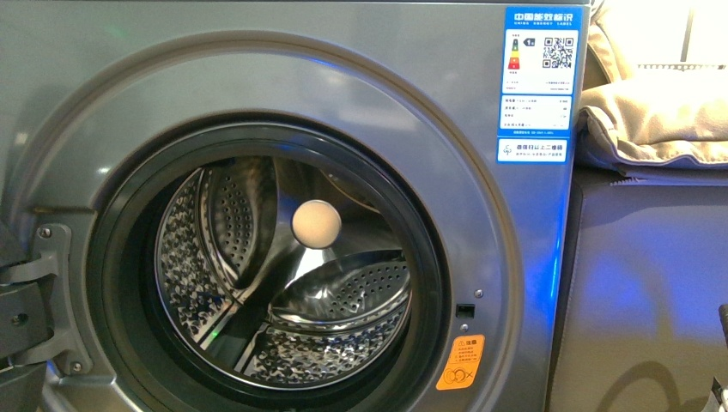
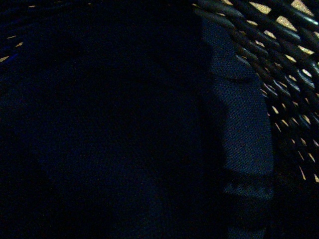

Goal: Put clothes into washing machine

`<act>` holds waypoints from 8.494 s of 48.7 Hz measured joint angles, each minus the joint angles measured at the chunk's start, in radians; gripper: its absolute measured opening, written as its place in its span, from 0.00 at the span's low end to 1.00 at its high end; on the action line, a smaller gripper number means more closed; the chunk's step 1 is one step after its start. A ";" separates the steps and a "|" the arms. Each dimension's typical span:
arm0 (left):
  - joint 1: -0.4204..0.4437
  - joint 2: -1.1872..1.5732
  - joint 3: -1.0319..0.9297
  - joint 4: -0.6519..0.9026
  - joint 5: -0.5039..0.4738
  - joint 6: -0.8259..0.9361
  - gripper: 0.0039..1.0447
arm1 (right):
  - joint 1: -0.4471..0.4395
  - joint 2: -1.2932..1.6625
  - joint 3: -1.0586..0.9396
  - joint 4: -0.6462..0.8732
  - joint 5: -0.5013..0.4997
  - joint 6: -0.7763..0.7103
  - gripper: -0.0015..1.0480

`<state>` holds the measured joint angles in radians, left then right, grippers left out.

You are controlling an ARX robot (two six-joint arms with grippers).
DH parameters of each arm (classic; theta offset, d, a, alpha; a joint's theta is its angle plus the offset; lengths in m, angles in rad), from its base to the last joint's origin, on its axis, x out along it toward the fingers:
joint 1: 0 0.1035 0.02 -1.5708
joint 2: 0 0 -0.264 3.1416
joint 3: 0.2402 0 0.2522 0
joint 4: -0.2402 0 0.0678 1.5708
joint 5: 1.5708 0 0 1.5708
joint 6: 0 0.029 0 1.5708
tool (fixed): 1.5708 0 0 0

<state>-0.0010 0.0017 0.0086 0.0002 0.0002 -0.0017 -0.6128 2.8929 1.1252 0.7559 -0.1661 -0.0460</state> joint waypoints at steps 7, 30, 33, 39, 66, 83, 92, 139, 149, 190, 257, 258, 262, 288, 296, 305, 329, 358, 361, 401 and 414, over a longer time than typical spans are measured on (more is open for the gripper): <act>0.000 0.000 0.000 0.000 0.000 0.000 0.94 | -0.001 0.031 0.018 0.000 0.000 -0.002 0.93; 0.000 0.000 0.000 0.000 0.000 0.000 0.94 | -0.020 0.059 0.037 -0.007 -0.010 -0.010 0.88; 0.000 0.000 0.000 0.000 0.000 0.000 0.94 | -0.021 0.059 0.035 -0.001 -0.012 -0.010 0.75; 0.000 0.000 0.000 0.000 0.000 0.000 0.94 | -0.018 0.051 0.022 0.012 -0.011 -0.010 0.58; 0.000 0.000 0.000 0.000 0.000 0.000 0.94 | 0.007 -0.192 -0.169 0.148 0.023 -0.027 0.06; 0.000 0.000 0.000 0.000 0.000 0.000 0.94 | 0.012 -0.533 -0.376 0.272 -0.036 -0.010 0.06; 0.000 0.000 0.000 0.000 0.000 0.000 0.94 | 0.027 -0.721 -0.476 0.313 -0.073 0.006 0.06; 0.000 0.000 0.000 0.000 0.000 0.000 0.94 | 0.124 -1.704 -0.188 -0.215 -0.234 0.081 0.06; 0.000 0.000 0.000 0.000 0.000 0.000 0.94 | 0.194 -1.708 0.094 -0.415 -0.290 0.174 0.06; 0.000 0.000 0.000 0.000 0.000 0.000 0.94 | 1.044 -1.474 0.892 -0.995 0.032 0.037 0.06; 0.027 0.010 0.000 0.011 0.063 -0.032 0.94 | 1.325 -1.413 0.918 -0.974 0.185 -0.083 0.06; 0.050 0.020 0.000 0.036 0.130 -0.063 0.94 | 1.325 -1.413 0.918 -0.974 0.185 -0.083 0.06; 0.144 0.085 0.005 0.125 0.352 -0.171 0.94 | 1.325 -1.413 0.918 -0.974 0.185 -0.083 0.06; 0.262 0.538 0.358 0.446 0.512 -0.272 0.94 | 1.326 -1.413 0.920 -0.974 0.185 -0.083 0.06; 0.256 0.590 0.456 0.470 0.535 -0.269 0.94 | 1.326 -1.413 0.920 -0.974 0.185 -0.083 0.06; 0.251 0.668 0.587 0.530 0.580 -0.285 0.94 | 1.326 -1.413 0.920 -0.974 0.185 -0.083 0.06; -0.060 0.835 0.791 0.439 0.705 -0.149 0.94 | 1.326 -1.413 0.920 -0.974 0.185 -0.083 0.06; -0.098 1.076 0.837 1.103 0.969 -0.691 0.94 | 1.326 -1.413 0.920 -0.974 0.185 -0.083 0.06; -0.127 1.069 0.838 1.047 0.946 -0.687 0.94 | 1.326 -1.413 0.920 -0.974 0.185 -0.083 0.06; -0.463 1.206 1.077 0.574 0.464 -0.098 0.94 | 1.326 -1.413 0.920 -0.974 0.192 -0.085 0.06; -0.553 1.262 1.126 0.628 0.392 -0.089 0.94 | 1.326 -1.414 0.922 -0.974 0.192 -0.085 0.06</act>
<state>-0.5537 1.2636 1.1343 0.6285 0.3920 -0.0910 0.7128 1.4792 2.0468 -0.2180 0.0254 -0.1314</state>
